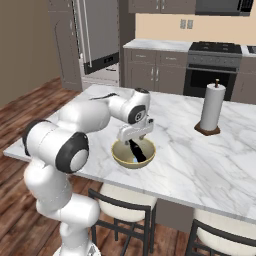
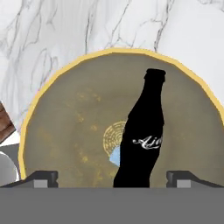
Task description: Open the fridge, grab two sodas, and place both sodas inside the bowl with ice on the dining counter.
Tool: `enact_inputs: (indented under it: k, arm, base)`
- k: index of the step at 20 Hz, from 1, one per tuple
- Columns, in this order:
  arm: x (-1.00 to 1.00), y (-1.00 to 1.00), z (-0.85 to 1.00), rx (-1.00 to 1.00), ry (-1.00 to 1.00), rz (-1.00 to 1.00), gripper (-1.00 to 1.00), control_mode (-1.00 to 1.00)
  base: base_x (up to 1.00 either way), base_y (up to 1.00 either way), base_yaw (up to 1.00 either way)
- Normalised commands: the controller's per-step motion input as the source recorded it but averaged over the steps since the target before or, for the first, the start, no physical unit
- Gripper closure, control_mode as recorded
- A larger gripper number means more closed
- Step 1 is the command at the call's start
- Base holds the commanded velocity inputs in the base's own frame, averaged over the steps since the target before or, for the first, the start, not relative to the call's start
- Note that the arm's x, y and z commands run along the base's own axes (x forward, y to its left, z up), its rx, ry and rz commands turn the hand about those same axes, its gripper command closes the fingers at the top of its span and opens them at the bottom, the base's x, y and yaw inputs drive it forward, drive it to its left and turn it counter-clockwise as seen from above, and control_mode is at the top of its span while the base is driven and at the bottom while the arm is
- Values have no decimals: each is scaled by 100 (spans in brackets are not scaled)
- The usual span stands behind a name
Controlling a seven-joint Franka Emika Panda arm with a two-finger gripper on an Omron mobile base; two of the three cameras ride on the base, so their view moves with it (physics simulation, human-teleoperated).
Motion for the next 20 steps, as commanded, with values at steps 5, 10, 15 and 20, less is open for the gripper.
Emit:
enact_inputs:
  k: [5,10,15,20]
  arm:
    - [-78,44,27,3,-9,-19,-100,-100]
    - [-82,43,22,5,-1,-24,-100,-100]
    - [-80,42,35,3,0,-26,-100,-100]
    - [-70,43,37,2,0,-29,-100,-100]
  base:
    - [0,0,0]
    - [0,0,0]
    - [0,0,0]
    - [0,0,0]
